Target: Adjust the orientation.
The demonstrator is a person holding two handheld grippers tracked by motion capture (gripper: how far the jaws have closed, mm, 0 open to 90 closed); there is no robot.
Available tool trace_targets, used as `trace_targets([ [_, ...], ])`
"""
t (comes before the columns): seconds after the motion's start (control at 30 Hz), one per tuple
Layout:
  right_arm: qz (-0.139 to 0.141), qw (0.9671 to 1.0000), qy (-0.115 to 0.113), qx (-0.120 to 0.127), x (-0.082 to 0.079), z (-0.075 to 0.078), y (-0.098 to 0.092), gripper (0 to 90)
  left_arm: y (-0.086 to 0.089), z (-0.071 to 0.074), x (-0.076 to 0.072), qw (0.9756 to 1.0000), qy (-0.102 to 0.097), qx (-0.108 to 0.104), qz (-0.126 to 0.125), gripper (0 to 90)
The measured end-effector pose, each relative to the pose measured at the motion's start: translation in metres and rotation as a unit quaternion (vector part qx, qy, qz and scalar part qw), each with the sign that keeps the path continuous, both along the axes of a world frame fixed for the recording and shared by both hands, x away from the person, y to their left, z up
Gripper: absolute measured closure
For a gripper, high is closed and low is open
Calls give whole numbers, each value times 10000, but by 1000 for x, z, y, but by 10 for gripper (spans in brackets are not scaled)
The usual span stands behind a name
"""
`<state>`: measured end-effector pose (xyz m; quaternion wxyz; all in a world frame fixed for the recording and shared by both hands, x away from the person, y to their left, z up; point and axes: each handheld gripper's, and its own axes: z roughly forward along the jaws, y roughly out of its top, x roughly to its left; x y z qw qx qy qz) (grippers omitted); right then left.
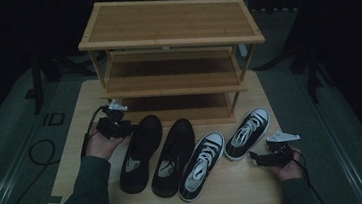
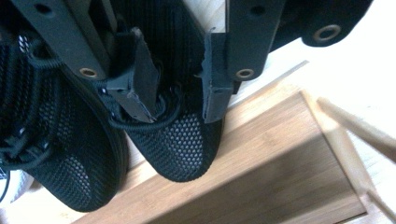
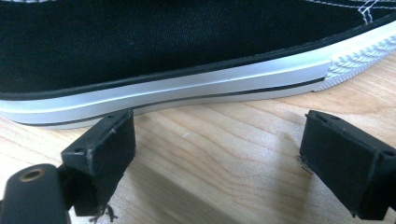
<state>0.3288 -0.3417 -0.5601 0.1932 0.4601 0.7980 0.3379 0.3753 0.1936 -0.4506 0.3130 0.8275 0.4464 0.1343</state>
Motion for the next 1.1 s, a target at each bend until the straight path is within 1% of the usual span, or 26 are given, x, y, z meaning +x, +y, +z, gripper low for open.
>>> trace_targets([
  [0.13,0,10000,0,0,0,0,0,103,4,3,-8,9999,81,79,-63,608],
  [0.2,1,10000,0,0,0,0,0,103,5,4,-10,9999,98,80,-72,601],
  [0.23,4,10000,-7,-4,0,0,0,103,7,6,-14,9999,101,50,-74,595],
  [0.27,4,10000,-7,-4,0,0,0,103,7,6,-14,9999,101,50,-74,593],
  [0.33,5,10000,-7,-4,0,0,0,103,8,11,-21,9999,115,-6,-22,593],
  [0.37,5,10000,-7,-4,0,0,0,103,8,11,-21,9999,115,-6,-22,593],
  [0.4,5,10000,-7,-4,0,0,0,103,7,14,-26,9999,102,-54,-55,591],
  [0.5,3,10000,-1,-1,0,0,0,103,5,17,-32,9999,78,-6,-108,577],
  [0.6,-5,10000,2,5,0,0,0,103,3,18,-35,9997,156,64,-172,578],
  [0.63,-5,10000,2,5,0,0,0,103,2,18,-36,9996,156,99,-204,578],
  [0.83,-5,10000,2,5,0,0,0,103,-1,20,-43,9992,199,148,-302,580],
  [0.87,-6,10000,3,6,0,0,0,103,-4,20,-46,9991,212,242,-280,580],
  [0.97,-6,10000,3,6,0,0,0,103,-6,18,-48,9988,253,291,-286,590],
  [1.1,1,10000,0,0,0,0,0,103,-10,14,-50,9976,323,541,-282,603],
])
